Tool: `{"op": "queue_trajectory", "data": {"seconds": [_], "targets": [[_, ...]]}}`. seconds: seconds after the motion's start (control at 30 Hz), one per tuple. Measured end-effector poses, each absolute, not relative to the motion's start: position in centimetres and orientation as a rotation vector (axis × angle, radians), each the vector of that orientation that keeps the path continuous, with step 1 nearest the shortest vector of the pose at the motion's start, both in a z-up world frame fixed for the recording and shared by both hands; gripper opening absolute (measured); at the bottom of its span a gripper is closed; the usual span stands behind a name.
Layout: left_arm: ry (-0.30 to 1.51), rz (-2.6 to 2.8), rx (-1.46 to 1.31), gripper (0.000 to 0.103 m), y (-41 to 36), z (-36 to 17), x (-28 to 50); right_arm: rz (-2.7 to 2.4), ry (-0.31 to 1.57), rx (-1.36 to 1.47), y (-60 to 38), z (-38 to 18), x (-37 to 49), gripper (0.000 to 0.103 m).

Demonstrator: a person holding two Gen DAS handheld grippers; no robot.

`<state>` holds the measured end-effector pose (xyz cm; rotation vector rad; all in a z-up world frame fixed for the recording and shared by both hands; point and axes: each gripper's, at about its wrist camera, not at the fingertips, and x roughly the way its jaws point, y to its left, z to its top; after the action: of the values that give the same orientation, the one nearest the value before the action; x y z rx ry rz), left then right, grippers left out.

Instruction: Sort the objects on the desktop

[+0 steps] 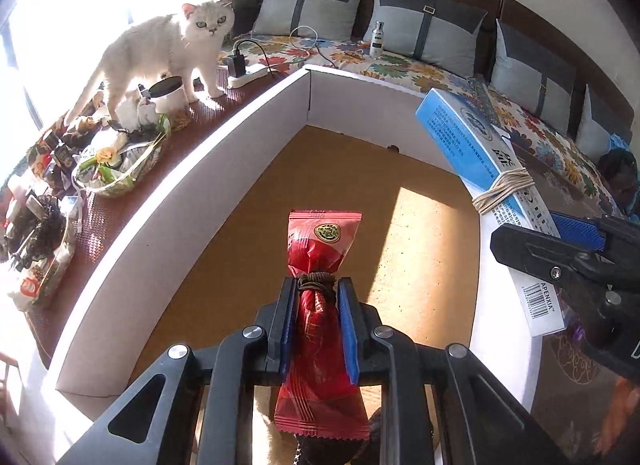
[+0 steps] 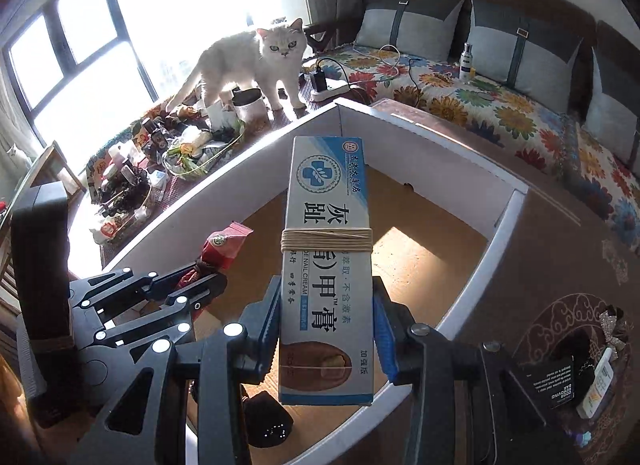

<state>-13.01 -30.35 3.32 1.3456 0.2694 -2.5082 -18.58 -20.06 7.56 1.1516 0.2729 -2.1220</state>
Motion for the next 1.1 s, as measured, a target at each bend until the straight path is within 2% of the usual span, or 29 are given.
{"op": "queue_trajectory", "data": {"seconds": [0.03, 0.07, 0.13, 0.37, 0.43, 0.53, 0.9, 1.1], "targets": [[0.261, -2.471, 1.371, 0.038, -30.5, 2.6, -13.1, -2.115, 0.282, 1.176, -20.3, 6.7, -18.7, 0.043], [0.245, -2.440, 1.383, 0.065, -30.6, 2.0, -13.1, -2.123, 0.305, 1.195, -20.4, 6.0, -18.8, 0.046], [0.238, -2.407, 1.386, 0.088, -30.9, 1.6, -12.8, -2.138, 0.326, 1.207, -20.4, 5.3, -18.8, 0.071], [0.193, -2.435, 1.275, 0.090, -30.2, 3.2, -11.5, -2.182, 0.285, 1.141, -18.0, 6.3, -17.9, 0.075], [0.152, -2.454, 1.225, 0.090, -29.1, 3.9, -10.8, -2.204, 0.275, 1.117, -16.7, 6.9, -17.4, 0.080], [0.119, -2.496, 1.173, 0.090, -27.2, 5.2, -9.8, -2.239, 0.281, 1.080, -14.4, 7.4, -16.5, 0.082], [0.110, -2.695, 1.000, 0.090, -16.9, 11.3, -6.4, -2.332, 0.225, 1.091, -3.8, 7.6, -14.6, 0.082], [0.134, -2.786, 1.015, 0.093, -9.9, 10.5, -4.8, -2.407, 0.182, 1.116, 3.5, 5.9, -12.3, 0.084]]}}
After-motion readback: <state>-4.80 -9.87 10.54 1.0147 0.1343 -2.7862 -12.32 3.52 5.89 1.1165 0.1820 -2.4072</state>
